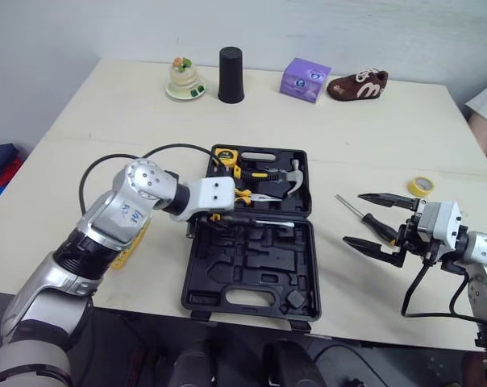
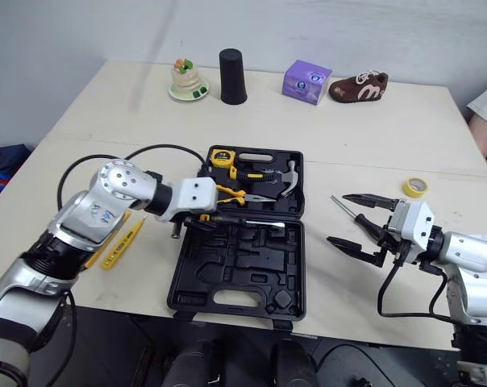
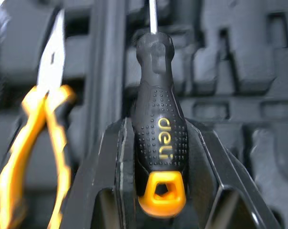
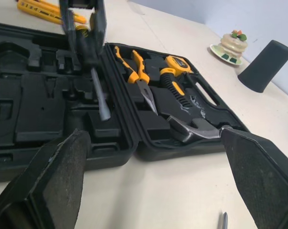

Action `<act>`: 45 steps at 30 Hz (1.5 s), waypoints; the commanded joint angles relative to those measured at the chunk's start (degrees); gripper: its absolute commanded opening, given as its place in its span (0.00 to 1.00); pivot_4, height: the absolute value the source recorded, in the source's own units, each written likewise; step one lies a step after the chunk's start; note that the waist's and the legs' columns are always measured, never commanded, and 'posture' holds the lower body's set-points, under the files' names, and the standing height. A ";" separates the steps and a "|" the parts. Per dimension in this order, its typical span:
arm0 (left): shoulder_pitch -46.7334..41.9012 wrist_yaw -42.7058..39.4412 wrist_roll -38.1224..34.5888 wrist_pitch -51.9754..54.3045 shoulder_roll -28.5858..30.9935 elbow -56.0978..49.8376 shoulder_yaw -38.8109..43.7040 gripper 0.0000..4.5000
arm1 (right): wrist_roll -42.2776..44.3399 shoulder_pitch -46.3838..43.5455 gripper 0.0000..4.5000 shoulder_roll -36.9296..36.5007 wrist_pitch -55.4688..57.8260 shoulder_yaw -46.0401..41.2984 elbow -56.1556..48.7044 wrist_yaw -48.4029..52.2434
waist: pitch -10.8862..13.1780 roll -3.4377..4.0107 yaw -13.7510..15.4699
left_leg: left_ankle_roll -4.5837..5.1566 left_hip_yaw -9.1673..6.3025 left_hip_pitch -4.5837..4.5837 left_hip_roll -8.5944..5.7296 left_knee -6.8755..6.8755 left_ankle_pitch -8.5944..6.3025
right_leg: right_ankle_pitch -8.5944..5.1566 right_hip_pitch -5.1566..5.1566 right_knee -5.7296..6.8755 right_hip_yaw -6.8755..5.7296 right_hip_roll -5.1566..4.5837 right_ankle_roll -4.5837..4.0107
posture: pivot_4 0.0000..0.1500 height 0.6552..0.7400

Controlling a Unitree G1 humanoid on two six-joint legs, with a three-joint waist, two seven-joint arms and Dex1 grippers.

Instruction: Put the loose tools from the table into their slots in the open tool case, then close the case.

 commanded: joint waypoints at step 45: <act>9.79 5.56 -6.12 -20.66 -12.07 15.11 15.00 0.01 | 0.44 0.87 1.00 2.21 -0.56 2.85 0.06 -0.87 | -0.02 0.05 0.18 | -0.01 -0.08 -0.06 0.41 0.65 -0.19 | 0.01 0.12 0.13 0.02 0.36 -0.02 | 1.00 1.00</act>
